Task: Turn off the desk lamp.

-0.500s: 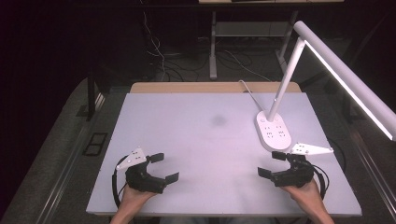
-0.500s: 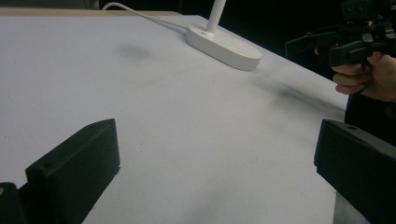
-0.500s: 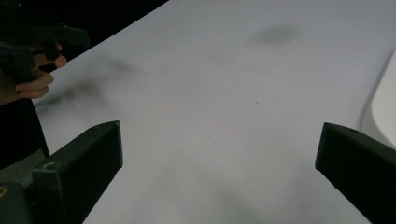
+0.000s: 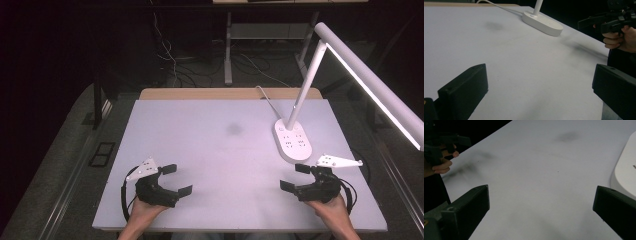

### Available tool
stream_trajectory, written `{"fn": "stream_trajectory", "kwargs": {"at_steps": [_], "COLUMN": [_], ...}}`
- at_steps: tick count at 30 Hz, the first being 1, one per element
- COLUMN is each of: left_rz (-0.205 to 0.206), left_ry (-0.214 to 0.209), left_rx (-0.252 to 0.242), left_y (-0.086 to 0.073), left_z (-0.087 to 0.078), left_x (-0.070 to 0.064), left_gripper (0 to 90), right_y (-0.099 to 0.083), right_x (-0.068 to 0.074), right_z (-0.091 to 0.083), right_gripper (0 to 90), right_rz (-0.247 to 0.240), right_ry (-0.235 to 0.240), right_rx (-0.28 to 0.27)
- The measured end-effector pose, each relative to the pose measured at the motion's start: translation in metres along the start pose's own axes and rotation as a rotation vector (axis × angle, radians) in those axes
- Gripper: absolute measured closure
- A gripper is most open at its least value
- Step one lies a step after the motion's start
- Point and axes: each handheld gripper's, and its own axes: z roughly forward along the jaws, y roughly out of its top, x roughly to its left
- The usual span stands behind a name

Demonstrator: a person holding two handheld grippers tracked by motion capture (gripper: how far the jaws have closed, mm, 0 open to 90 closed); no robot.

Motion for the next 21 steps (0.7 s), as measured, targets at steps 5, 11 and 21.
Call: {"fn": "stream_trajectory", "kwargs": {"at_steps": [5,11,21], "left_rz": [-0.001,-0.005,-0.006], "left_ry": [-0.001,-0.003,0.001], "left_rx": [-0.001,-0.004,-0.010], "left_y": [0.0001,0.0000,-0.0001], "left_z": [-0.0002,-0.0017,-0.0032], "left_x": [-0.0003,0.0002,-0.0016], "left_gripper": [0.0,0.0,0.0], "right_y": [-0.0013,-0.0014,0.0021], "right_x": [0.0000,-0.0003,0.0006], "right_z": [-0.0024,-0.0050,-0.0066], "right_gripper": [0.7,0.7,0.7], "right_rz": [0.006,0.019,0.013], "right_ry": [0.000,-0.001,-0.002], "right_rx": [-0.007,-0.006,0.028]}}
